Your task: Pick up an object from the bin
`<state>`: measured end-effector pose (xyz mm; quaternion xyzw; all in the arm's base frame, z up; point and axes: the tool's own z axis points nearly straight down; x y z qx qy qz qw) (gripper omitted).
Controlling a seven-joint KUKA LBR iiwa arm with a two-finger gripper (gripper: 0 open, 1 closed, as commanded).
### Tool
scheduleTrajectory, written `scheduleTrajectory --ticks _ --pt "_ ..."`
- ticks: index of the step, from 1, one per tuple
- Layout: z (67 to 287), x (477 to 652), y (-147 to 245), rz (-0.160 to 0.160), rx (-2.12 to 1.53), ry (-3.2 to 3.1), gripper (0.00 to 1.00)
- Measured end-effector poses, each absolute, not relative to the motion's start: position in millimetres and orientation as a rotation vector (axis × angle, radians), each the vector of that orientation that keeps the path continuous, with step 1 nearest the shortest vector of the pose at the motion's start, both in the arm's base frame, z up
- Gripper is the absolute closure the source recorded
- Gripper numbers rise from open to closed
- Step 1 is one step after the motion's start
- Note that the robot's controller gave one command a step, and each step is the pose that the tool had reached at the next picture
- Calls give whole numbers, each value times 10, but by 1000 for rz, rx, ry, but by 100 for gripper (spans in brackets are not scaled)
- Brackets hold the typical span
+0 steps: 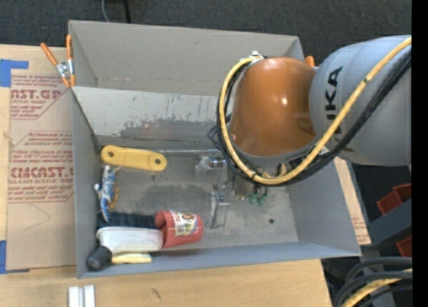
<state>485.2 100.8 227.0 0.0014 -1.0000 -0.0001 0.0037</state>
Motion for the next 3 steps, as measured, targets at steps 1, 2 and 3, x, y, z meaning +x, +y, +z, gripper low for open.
scheduleTrajectory --ticks 1,2,3 --pt "2311 4869 1002 -2 1 -3142 0" --pt "1904 4978 1217 -1 97 -3148 0" --pt "1599 4948 1404 0 368 -3118 0"
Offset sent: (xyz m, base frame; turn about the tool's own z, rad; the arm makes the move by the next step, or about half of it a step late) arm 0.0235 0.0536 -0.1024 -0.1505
